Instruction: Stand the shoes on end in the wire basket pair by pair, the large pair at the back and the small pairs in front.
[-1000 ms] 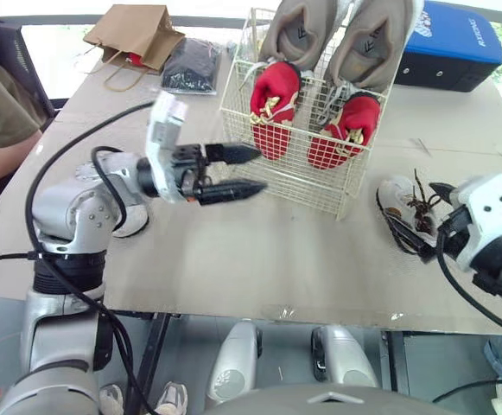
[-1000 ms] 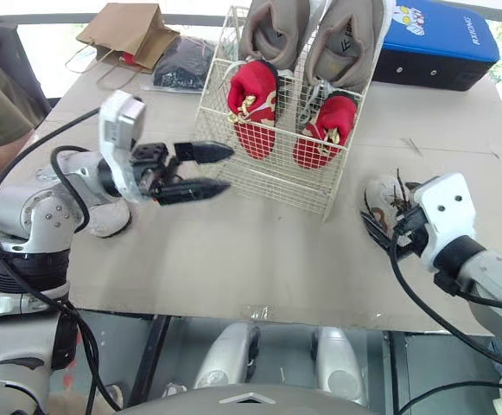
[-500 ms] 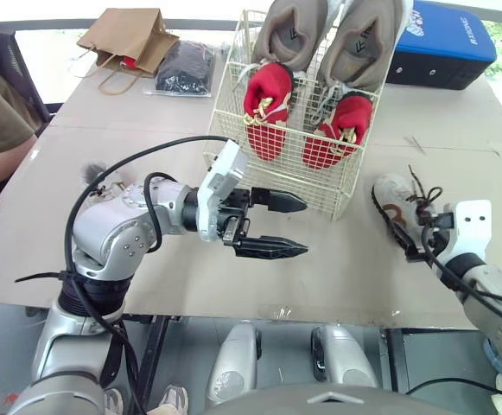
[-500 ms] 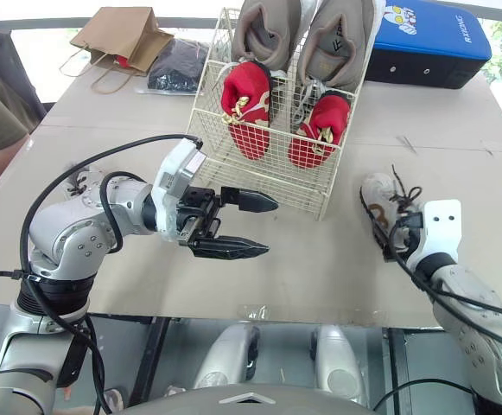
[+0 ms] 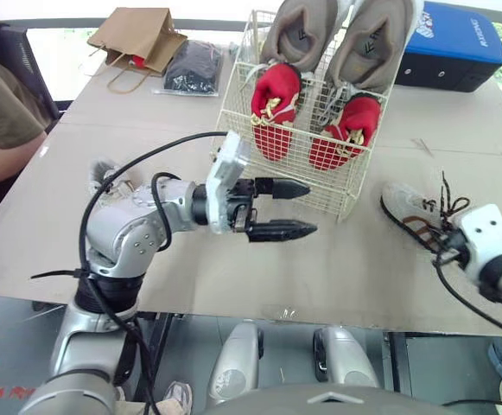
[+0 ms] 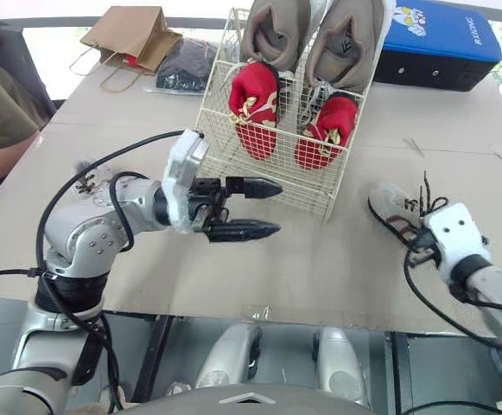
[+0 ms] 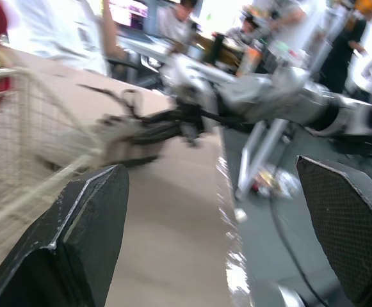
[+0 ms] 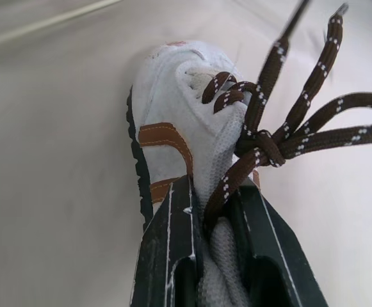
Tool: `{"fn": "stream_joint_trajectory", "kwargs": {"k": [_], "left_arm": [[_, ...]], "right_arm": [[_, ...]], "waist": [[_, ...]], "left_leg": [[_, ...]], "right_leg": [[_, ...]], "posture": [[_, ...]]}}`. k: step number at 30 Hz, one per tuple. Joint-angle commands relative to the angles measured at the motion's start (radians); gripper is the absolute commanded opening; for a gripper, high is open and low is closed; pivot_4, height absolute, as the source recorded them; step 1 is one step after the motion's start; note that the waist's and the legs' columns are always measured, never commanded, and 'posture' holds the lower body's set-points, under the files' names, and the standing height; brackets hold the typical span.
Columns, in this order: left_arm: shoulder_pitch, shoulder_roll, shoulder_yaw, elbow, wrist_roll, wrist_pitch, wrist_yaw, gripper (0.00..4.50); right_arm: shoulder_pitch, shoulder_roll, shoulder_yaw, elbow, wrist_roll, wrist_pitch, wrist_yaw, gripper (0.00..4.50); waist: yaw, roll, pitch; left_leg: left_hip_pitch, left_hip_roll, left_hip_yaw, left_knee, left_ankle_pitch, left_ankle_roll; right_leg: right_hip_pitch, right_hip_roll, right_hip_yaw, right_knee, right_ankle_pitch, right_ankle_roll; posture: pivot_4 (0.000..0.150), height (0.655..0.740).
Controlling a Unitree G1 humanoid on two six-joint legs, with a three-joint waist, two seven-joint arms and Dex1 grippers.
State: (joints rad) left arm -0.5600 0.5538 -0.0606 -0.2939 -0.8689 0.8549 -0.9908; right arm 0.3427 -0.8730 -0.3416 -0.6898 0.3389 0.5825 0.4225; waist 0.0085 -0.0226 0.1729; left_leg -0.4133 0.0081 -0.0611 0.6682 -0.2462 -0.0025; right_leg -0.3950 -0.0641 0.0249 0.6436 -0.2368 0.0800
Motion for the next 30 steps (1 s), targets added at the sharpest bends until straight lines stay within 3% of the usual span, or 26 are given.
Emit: {"fn": "stream_joint_trajectory", "kwargs": {"k": [1,3,5,8,12,17,20,24,25,27,29,30], "left_arm": [[-0.101,-0.024,0.025,0.027,-0.096,0.137,0.062,4.50],[-0.178,-0.026,0.010,0.077,-0.143,0.250,0.059,4.50],[-0.231,-0.017,-0.018,0.118,-0.140,0.295,0.024,4.50],[-0.356,-0.033,-0.107,0.229,-0.123,0.394,-0.049,4.50],[-0.452,-0.066,-0.257,0.322,-0.018,0.352,-0.160,4.50],[-0.487,-0.052,-0.409,0.362,0.128,0.270,-0.266,4.50],[-0.473,-0.052,-0.401,0.376,0.155,0.246,-0.287,3.27],[-0.441,-0.090,-0.241,0.359,0.063,0.307,-0.250,1.37],[-0.424,-0.099,-0.197,0.347,0.051,0.308,-0.225,0.87],[-0.395,-0.129,-0.090,0.331,0.021,0.320,-0.139,0.19],[-0.374,-0.168,0.024,0.310,0.000,0.293,-0.041,0.00],[-0.363,-0.191,0.073,0.293,0.007,0.246,0.013,0.00]], "right_arm": [[0.136,-0.108,-0.250,-0.123,-0.049,-0.168,0.315,0.05],[0.223,-0.149,-0.427,-0.159,-0.017,-0.237,0.563,0.05],[0.236,-0.181,-0.533,-0.186,0.043,-0.233,0.703,0.05],[0.105,-0.317,-0.603,-0.228,0.235,-0.201,0.841,0.05],[-0.204,-0.539,-0.429,-0.219,0.406,-0.247,0.724,0.05],[-0.511,-0.669,-0.137,-0.155,0.440,-0.351,0.538,0.05],[-0.653,-0.664,-0.010,-0.134,0.436,-0.331,0.500,0.00],[-0.753,-0.619,0.066,-0.116,0.475,-0.217,0.461,0.00],[-0.749,-0.596,0.063,-0.107,0.476,-0.180,0.446,0.83],[-0.704,-0.546,0.016,-0.091,0.460,-0.089,0.389,1.53],[-0.633,-0.487,-0.064,-0.086,0.474,0.051,0.303,2.88],[-0.600,-0.448,-0.105,-0.083,0.498,0.123,0.241,3.02]], "waist": [[0.002,-0.001,0.000],[0.006,0.000,0.000],[0.003,0.000,0.000],[-0.018,0.000,0.000],[-0.024,0.001,0.002],[-0.021,0.002,0.004],[-0.020,0.002,0.003],[-0.020,0.003,0.004],[-0.020,0.003,0.004],[-0.017,0.002,0.004],[-0.015,0.002,0.004],[-0.014,0.002,0.004]], "left_leg": [[0.000,0.000,0.000,0.000,0.000,0.000],[-0.001,0.001,-0.001,0.000,0.000,0.000],[0.000,0.001,-0.002,0.000,0.000,0.000],[0.003,0.001,-0.001,0.001,0.000,0.000],[0.014,0.001,0.000,-0.002,0.000,0.000],[0.012,0.001,0.000,-0.009,0.000,0.000],[0.000,0.000,0.000,-0.008,0.000,-0.001],[-0.005,-0.002,0.000,-0.007,0.002,-0.004],[-0.005,-0.002,0.000,-0.008,0.002,-0.004],[-0.005,-0.002,0.000,-0.008,0.002,-0.003],[-0.005,-0.003,-0.001,-0.005,0.000,0.000],[-0.005,-0.003,-0.001,-0.004,0.000,0.000]], "right_leg": [[0.000,0.000,0.000,0.000,0.000,0.000],[0.000,0.001,-0.002,0.000,0.000,0.000],[0.002,0.001,-0.003,0.000,0.000,0.000],[0.005,0.001,-0.002,-0.001,0.000,0.000],[0.014,0.000,-0.002,-0.002,-0.004,-0.002],[0.011,-0.002,-0.001,-0.006,-0.004,-0.007],[-0.002,-0.002,-0.001,-0.004,-0.001,-0.003],[-0.006,-0.005,-0.002,-0.003,-0.003,0.000],[-0.006,-0.005,-0.002,-0.003,-0.003,0.000],[-0.006,-0.005,-0.003,-0.003,-0.003,0.000],[-0.005,-0.006,-0.003,-0.001,-0.003,0.000],[-0.005,-0.006,-0.003,0.000,-0.003,0.000]], "posture": [[0.150,0.7400],[0.150,0.7400],[0.150,0.7400],[0.150,0.7400],[0.150,0.7400],[0.150,0.7400],[0.150,0.7400],[0.150,0.7400],[0.150,0.7400],[0.150,0.7400],[0.150,0.7400],[0.150,0.7400]]}}
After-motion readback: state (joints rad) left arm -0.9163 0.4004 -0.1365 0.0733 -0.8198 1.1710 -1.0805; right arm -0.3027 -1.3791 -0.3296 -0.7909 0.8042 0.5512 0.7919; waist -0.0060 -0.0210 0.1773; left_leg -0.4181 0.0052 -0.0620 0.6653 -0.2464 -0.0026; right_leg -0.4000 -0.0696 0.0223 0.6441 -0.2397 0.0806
